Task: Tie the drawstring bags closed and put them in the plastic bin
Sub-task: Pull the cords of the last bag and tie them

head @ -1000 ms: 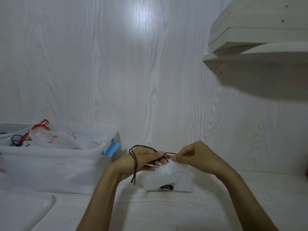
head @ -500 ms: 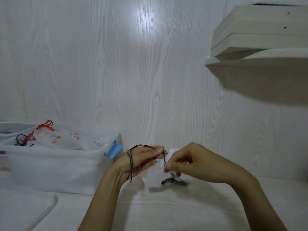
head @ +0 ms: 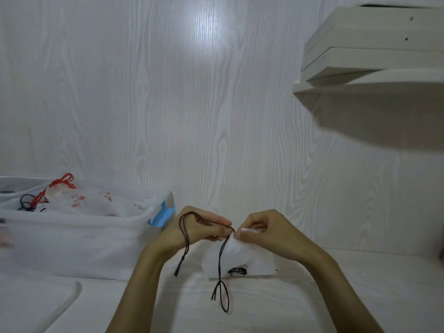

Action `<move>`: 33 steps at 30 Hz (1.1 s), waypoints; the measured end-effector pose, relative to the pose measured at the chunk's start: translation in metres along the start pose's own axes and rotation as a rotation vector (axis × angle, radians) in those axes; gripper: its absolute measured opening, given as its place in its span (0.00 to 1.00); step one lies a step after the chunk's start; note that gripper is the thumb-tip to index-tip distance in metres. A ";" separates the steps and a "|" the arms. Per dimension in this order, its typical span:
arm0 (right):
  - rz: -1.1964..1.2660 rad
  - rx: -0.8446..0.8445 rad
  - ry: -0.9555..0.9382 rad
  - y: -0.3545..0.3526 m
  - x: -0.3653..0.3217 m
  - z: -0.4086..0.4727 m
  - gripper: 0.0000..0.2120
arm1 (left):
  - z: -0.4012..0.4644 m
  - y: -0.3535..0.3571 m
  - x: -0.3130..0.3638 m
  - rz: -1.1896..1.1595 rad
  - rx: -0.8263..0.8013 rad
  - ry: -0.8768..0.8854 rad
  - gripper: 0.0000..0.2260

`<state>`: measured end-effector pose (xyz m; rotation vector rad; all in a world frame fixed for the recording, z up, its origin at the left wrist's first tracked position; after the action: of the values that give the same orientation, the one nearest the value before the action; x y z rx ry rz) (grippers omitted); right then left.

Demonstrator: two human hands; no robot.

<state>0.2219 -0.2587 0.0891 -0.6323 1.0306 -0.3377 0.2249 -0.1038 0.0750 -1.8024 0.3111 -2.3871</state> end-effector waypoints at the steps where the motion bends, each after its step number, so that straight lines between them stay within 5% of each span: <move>1: -0.001 0.000 0.004 0.000 0.001 0.000 0.05 | 0.000 -0.002 0.005 0.051 0.014 0.066 0.08; 9: 0.186 0.002 0.151 0.005 0.010 0.002 0.12 | 0.001 -0.010 0.011 0.105 0.261 0.242 0.07; 19: 0.579 -0.063 0.270 0.032 0.027 0.005 0.11 | 0.004 -0.005 0.013 0.110 0.197 0.297 0.07; 23: 0.304 0.043 0.205 0.017 0.026 0.004 0.06 | 0.005 -0.006 0.005 0.185 0.144 0.255 0.12; 28: -0.037 0.302 0.110 -0.003 0.021 0.010 0.05 | 0.009 -0.007 -0.003 0.191 0.128 0.213 0.06; 33: 0.465 0.132 0.318 -0.001 0.026 0.015 0.18 | 0.008 -0.010 -0.004 0.230 0.167 0.229 0.05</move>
<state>0.2474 -0.2687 0.0775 -0.2085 1.4103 -0.0949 0.2343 -0.0939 0.0762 -1.3473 0.3126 -2.3771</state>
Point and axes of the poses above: each hand's wrist, its own z-axis towards the middle knuckle, its own y-axis out of the palm, x = y × z, the point moved 7 cm from there along z, towards the middle knuckle, and after that the axes turned 7 degrees about x, right-handed, at the moved point
